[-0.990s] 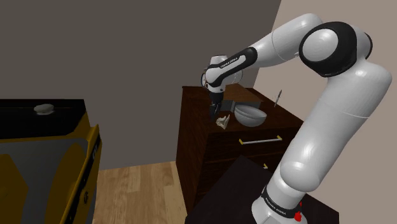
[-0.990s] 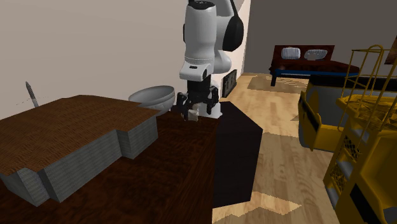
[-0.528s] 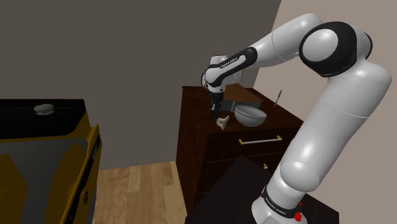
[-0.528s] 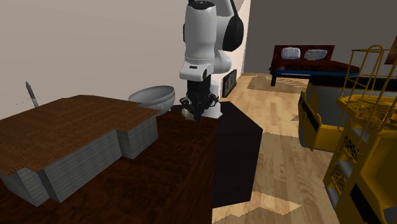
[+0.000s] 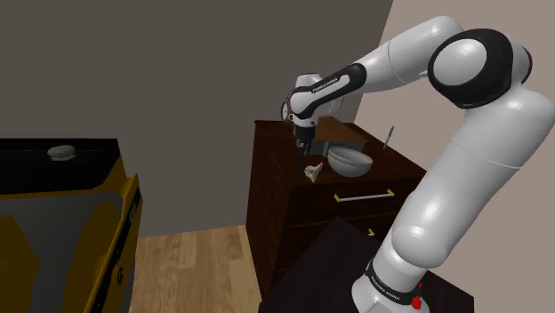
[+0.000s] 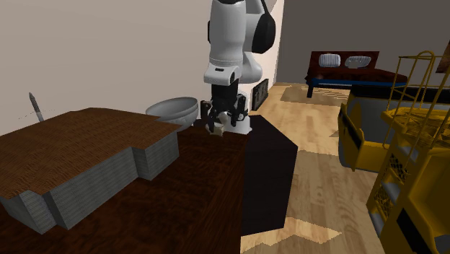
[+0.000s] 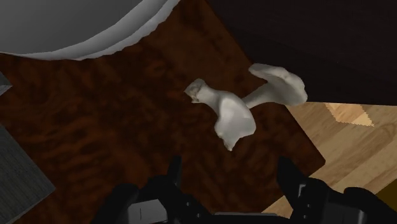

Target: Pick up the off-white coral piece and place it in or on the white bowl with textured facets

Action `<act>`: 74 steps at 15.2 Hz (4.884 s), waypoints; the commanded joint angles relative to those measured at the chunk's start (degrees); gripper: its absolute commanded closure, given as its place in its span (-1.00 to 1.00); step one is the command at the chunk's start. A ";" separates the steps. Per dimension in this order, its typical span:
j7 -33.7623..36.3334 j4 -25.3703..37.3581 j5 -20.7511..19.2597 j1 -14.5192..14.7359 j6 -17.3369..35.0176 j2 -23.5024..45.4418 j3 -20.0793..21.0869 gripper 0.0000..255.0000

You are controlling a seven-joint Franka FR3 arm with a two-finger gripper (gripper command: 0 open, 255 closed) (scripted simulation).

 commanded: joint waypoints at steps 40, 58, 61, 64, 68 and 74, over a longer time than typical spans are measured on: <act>-1.82 -0.51 -5.45 -0.38 -8.25 -8.90 0.92 1.00; -2.98 10.82 -5.04 -0.06 -22.30 -11.71 2.08 1.00; -3.23 13.07 -4.94 0.01 -24.59 -11.76 2.24 1.00; -5.85 13.20 -6.00 -1.15 -24.93 -12.43 0.59 1.00; -11.16 13.19 -8.05 -3.43 -24.52 -13.07 -2.95 1.00; -19.75 15.07 -10.45 -6.67 -23.54 -12.06 -8.77 1.00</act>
